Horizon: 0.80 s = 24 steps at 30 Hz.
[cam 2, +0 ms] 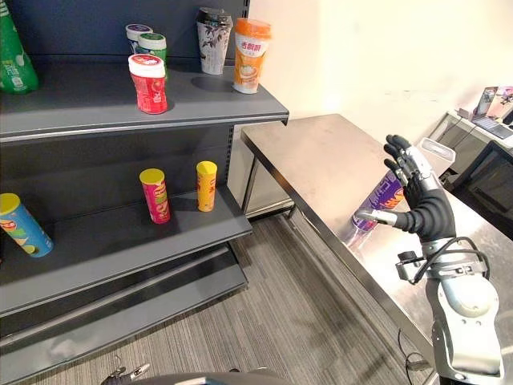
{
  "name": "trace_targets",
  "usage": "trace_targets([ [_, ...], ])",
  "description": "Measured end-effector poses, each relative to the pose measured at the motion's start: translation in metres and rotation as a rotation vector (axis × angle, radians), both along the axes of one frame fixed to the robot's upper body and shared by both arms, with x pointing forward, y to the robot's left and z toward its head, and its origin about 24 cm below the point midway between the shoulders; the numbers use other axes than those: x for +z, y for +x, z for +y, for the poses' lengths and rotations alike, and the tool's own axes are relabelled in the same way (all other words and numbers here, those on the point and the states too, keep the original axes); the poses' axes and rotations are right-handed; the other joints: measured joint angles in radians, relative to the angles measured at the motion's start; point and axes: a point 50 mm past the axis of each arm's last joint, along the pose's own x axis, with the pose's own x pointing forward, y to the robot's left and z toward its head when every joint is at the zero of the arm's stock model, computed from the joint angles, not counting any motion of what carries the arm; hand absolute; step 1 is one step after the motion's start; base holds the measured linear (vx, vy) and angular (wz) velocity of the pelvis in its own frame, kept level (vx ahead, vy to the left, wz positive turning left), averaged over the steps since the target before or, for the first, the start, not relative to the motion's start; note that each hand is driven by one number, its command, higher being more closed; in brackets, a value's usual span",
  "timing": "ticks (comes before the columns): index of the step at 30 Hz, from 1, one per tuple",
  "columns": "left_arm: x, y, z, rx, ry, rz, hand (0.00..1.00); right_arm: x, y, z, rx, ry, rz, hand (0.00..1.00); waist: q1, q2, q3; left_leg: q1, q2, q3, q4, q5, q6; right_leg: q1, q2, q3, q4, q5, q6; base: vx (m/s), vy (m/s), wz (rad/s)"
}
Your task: Put the gum and the chips on the shelf.
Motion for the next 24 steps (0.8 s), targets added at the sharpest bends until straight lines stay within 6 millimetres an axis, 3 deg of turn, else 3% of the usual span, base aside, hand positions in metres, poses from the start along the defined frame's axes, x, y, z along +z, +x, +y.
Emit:
trace_targets([
  [6,0.001,0.0,0.003,-0.003,0.02,0.003,0.0,0.005,-0.002,0.004,0.012,-0.007,-0.023,0.0,0.003,-0.012,0.024,0.045,-0.019,0.054,0.017,-0.02,0.01,0.002,-0.005,0.055,0.058,0.001,0.002,0.0,0.023,-0.23],
  [8,0.003,0.001,0.01,-0.009,0.04,0.0,0.0,0.007,-0.005,0.006,0.009,0.006,-0.048,0.0,0.002,-0.034,0.067,0.029,-0.011,0.088,0.131,-0.081,0.015,0.013,-0.005,0.091,0.062,0.008,0.014,-0.11,0.012,-0.49],
  [10,0.005,0.001,0.015,-0.014,0.051,0.0,0.0,0.007,-0.013,0.002,-0.033,0.01,-0.058,0.0,-0.002,-0.043,0.105,-0.011,0.001,0.13,0.253,-0.145,0.026,0.006,-0.001,0.134,0.056,0.013,0.038,-0.17,0.031,-0.65],
  [13,0.007,0.006,0.018,-0.025,0.06,-0.009,0.0,0.004,-0.02,0.003,-0.05,-0.02,-0.031,0.0,-0.011,-0.045,0.156,-0.043,0.031,0.186,0.335,-0.19,0.045,-0.01,-0.019,0.121,0.017,0.011,0.034,-0.17,0.084,-0.8],
  [14,0.007,0.004,0.021,-0.053,0.071,0.006,0.0,0.001,-0.026,0.005,-0.049,-0.022,-0.011,0.0,-0.012,-0.012,0.185,-0.058,0.066,0.226,0.341,-0.193,0.071,-0.035,-0.039,0.014,0.029,-0.022,-0.037,-0.17,0.111,-0.86],
  [17,0.011,0.001,0.032,-0.078,0.105,0.035,0.0,0.001,-0.028,0.005,-0.065,-0.063,-0.007,0.0,-0.014,0.033,0.204,-0.047,0.155,0.346,0.325,-0.172,0.095,-0.104,-0.095,-0.212,0.268,-0.035,-0.059,-0.16,0.088,-1.01],
  [20,0.014,0.004,0.039,-0.084,0.126,0.028,0.0,0.004,-0.028,0.004,-0.072,-0.066,-0.027,0.0,0.003,0.037,0.202,-0.029,0.184,0.434,0.3,-0.154,0.091,-0.092,-0.191,-0.298,0.411,-0.05,-0.082,-0.06,0.014,-1.01],
  [22,0.016,0.006,0.042,-0.089,0.137,0.015,0.0,0.008,-0.025,0.006,-0.063,-0.066,-0.053,0.0,0.014,0.034,0.198,-0.027,0.196,0.52,0.299,-0.146,0.091,-0.073,-0.282,-0.364,0.468,-0.051,-0.084,0.0,-0.096,-1.23],
  [23,0.016,0.007,0.042,-0.09,0.137,0.012,0.0,0.009,-0.022,0.009,-0.051,-0.065,-0.063,0.0,0.019,0.03,0.192,-0.027,0.199,0.562,0.301,-0.141,0.086,-0.053,-0.317,-0.403,0.462,-0.029,-0.094,0.01,-0.192,-1.51],
  [24,0.017,0.007,0.043,-0.088,0.139,0.011,0.0,0.009,-0.017,0.015,-0.022,-0.07,-0.07,0.0,0.031,0.011,0.173,-0.025,0.201,0.62,0.313,-0.136,0.062,-0.027,-0.341,-0.474,0.402,0.075,-0.116,-0.02,-0.24,-1.79],
])
